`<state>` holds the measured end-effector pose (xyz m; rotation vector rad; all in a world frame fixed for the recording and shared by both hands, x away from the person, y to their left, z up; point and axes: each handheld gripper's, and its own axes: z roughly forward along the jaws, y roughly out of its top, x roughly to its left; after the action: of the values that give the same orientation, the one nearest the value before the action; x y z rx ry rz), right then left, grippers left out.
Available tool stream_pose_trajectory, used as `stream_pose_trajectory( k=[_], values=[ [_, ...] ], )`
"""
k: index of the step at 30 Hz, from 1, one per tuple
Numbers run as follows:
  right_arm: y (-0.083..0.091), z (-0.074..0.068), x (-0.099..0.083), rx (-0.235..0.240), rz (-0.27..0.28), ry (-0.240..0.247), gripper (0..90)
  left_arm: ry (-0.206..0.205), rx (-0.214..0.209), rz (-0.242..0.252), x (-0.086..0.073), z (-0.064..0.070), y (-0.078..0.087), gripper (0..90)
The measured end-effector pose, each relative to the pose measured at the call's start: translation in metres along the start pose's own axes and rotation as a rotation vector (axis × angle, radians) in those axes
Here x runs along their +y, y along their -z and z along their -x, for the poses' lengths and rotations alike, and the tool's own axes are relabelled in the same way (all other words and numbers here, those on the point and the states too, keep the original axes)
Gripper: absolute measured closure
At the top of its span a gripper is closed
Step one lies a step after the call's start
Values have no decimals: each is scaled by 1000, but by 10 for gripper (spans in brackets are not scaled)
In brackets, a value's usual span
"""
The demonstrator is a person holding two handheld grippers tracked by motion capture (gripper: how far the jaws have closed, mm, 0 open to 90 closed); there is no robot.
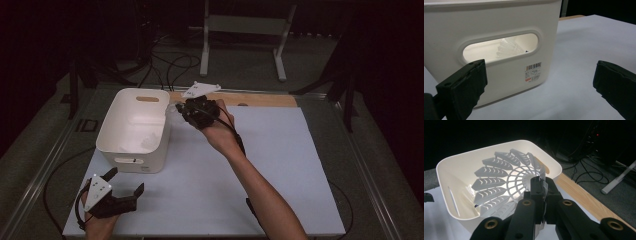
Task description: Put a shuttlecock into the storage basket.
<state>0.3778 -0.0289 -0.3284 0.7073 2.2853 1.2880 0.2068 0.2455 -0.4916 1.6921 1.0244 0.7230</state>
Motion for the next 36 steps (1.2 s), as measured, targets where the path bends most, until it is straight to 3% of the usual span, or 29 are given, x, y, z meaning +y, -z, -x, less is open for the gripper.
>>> stream_pose_trajectory(
  k=[36],
  values=[
    [-19,-2,11,3,-7,4,880,1,-1,-1,0,0,0,0]
  ],
)
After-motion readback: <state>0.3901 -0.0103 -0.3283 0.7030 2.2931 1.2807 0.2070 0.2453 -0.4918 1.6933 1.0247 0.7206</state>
